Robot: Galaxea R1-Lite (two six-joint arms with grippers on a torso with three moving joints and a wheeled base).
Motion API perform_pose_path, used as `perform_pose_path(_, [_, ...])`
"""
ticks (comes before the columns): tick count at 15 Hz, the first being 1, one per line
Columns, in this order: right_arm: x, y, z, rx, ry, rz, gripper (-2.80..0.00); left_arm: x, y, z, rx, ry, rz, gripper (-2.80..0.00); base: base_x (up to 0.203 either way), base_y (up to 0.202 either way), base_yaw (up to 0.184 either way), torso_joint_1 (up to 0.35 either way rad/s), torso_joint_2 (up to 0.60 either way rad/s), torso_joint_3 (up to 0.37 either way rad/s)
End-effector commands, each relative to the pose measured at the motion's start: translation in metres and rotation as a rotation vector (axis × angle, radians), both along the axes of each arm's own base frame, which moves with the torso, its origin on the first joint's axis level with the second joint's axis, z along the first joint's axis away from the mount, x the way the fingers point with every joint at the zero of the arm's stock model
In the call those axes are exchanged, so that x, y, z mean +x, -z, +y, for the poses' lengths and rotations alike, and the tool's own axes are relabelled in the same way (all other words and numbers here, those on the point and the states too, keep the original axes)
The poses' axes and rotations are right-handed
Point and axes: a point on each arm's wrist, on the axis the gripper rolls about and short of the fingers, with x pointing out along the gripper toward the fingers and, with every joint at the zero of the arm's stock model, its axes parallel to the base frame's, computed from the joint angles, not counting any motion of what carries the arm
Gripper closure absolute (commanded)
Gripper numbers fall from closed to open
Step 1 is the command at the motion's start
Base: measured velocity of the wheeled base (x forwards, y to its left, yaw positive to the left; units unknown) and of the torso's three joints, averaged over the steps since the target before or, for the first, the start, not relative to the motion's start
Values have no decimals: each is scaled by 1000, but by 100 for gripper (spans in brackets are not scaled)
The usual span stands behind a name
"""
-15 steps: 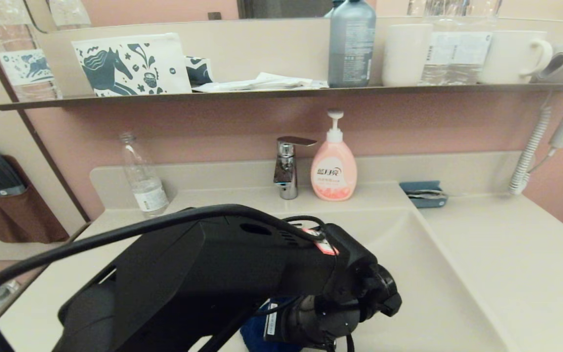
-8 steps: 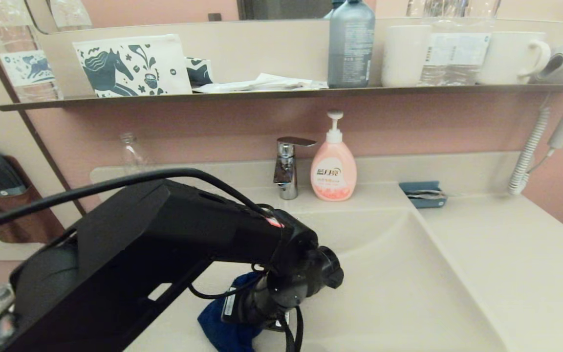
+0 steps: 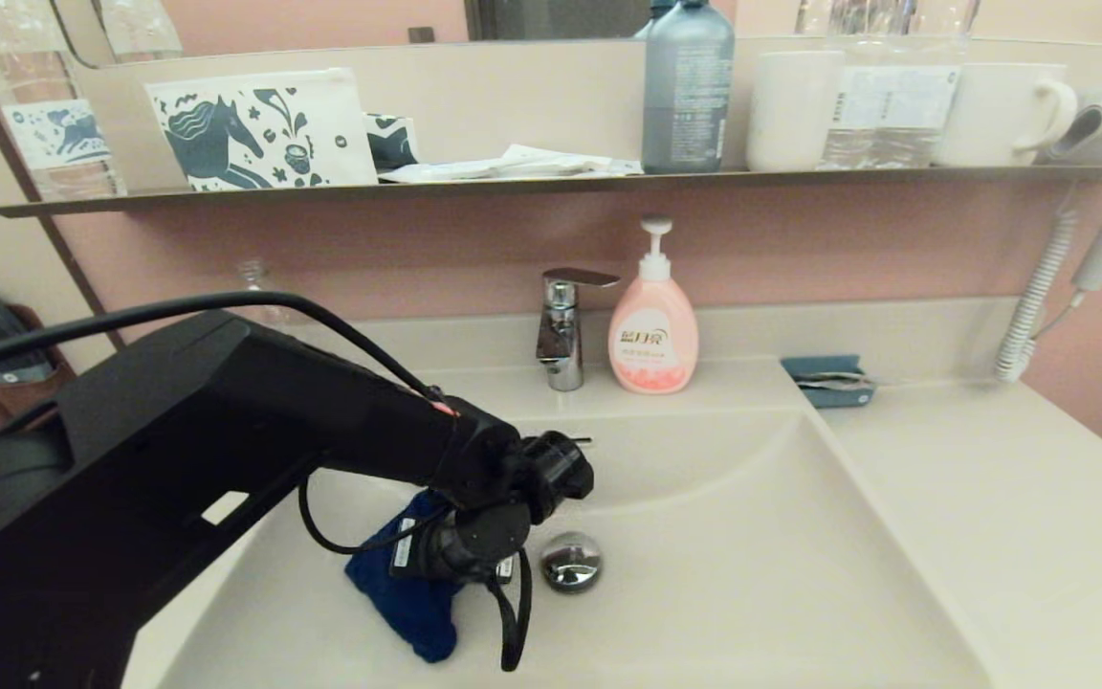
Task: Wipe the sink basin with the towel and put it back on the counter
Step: Wipe the sink
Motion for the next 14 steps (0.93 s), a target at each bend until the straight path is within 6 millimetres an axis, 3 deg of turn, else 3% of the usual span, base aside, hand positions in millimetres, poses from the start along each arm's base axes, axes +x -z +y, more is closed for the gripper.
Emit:
perform_pose_path(1, [0,0,0,-1,-1,0,0,8,-1,-5,-57,10,-79,0,0,0,0,0,0,0])
perform_pose_path(4, [0,0,0,-1,-1,0,0,16,-1,-22,-158,39,-195,0,0,0,0,0,0,0])
perform_pose_path(6, [0,0,0,-1,-1,0,0,22,8,-35,-245,62,-244,0,0,0,0,0,0,0])
perform_pose_path(10, [0,0,0,-1,-1,0,0,10,19,-65,-292,136,-258,0,0,0,0,0,0,0])
perform_pose_path(14, [0,0,0,-1,-1,0,0,-2,6,-96,-397,143,-319,0,0,0,0,0,0,0])
